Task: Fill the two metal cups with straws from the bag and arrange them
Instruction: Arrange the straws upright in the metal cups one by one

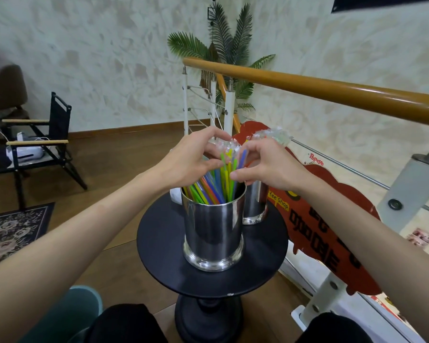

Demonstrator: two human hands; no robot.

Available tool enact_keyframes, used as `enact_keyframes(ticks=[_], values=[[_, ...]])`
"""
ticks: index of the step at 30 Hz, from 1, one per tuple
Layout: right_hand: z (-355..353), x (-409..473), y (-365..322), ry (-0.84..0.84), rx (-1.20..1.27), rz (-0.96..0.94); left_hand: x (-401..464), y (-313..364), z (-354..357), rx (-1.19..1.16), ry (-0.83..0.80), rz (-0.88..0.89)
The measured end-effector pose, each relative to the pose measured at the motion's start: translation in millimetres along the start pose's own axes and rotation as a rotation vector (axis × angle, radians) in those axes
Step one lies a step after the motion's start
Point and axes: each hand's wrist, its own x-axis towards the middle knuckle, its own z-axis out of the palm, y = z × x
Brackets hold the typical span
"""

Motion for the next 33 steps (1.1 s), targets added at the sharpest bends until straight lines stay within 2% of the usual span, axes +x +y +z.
enact_keyframes(ticks=[9,12,19,28,33], values=[[14.2,3.6,3.7,0.084,-0.105,-0.036,-8.8,5.4,-5.1,-0.07,-0.102,0.019],[16.0,4.0,2.9,0.119,-0.107,-0.036,-12.8,5.4,-4.6,-0.024,-0.145,0.036],[8.5,2.8,4.4,0.06,-0.026,-0.021,-11.8,-0.7,-0.9,0.121,-0.013,0.121],[17.9,0.1,5.5,0.187,-0.034,-0.127,-12.5,-2.2,-3.8,0.126,0.009,0.128],[22.4,2.9,6.2,0.094,0.041,-0.152,-16.1,-7.3,-7.0,0.196,0.038,0.174]])
